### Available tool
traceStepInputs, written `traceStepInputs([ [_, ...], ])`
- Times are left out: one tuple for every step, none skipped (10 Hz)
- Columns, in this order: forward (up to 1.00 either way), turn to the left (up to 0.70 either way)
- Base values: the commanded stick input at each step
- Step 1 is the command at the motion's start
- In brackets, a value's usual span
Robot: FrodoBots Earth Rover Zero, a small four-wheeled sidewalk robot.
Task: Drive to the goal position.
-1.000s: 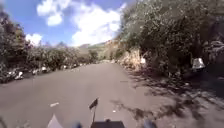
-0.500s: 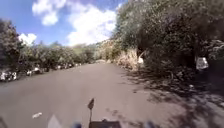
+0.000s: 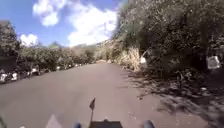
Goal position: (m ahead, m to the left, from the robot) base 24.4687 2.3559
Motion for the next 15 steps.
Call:
traceStepInputs([
  [0.7,0.0],
  [0.7,0.0],
  [0.7,-0.01],
  [0.7,-0.02],
  [0.7,-0.27],
  [0.7,-0.32],
  [0.7,-0.3],
  [0.7,-0.19],
  [0.7,-0.07],
  [0.7,-0.04],
  [0.7,-0.01],
  [0.7,0.0],
  [0.7,0.0],
  [0.7,0.0],
  [0.7,0.0],
])
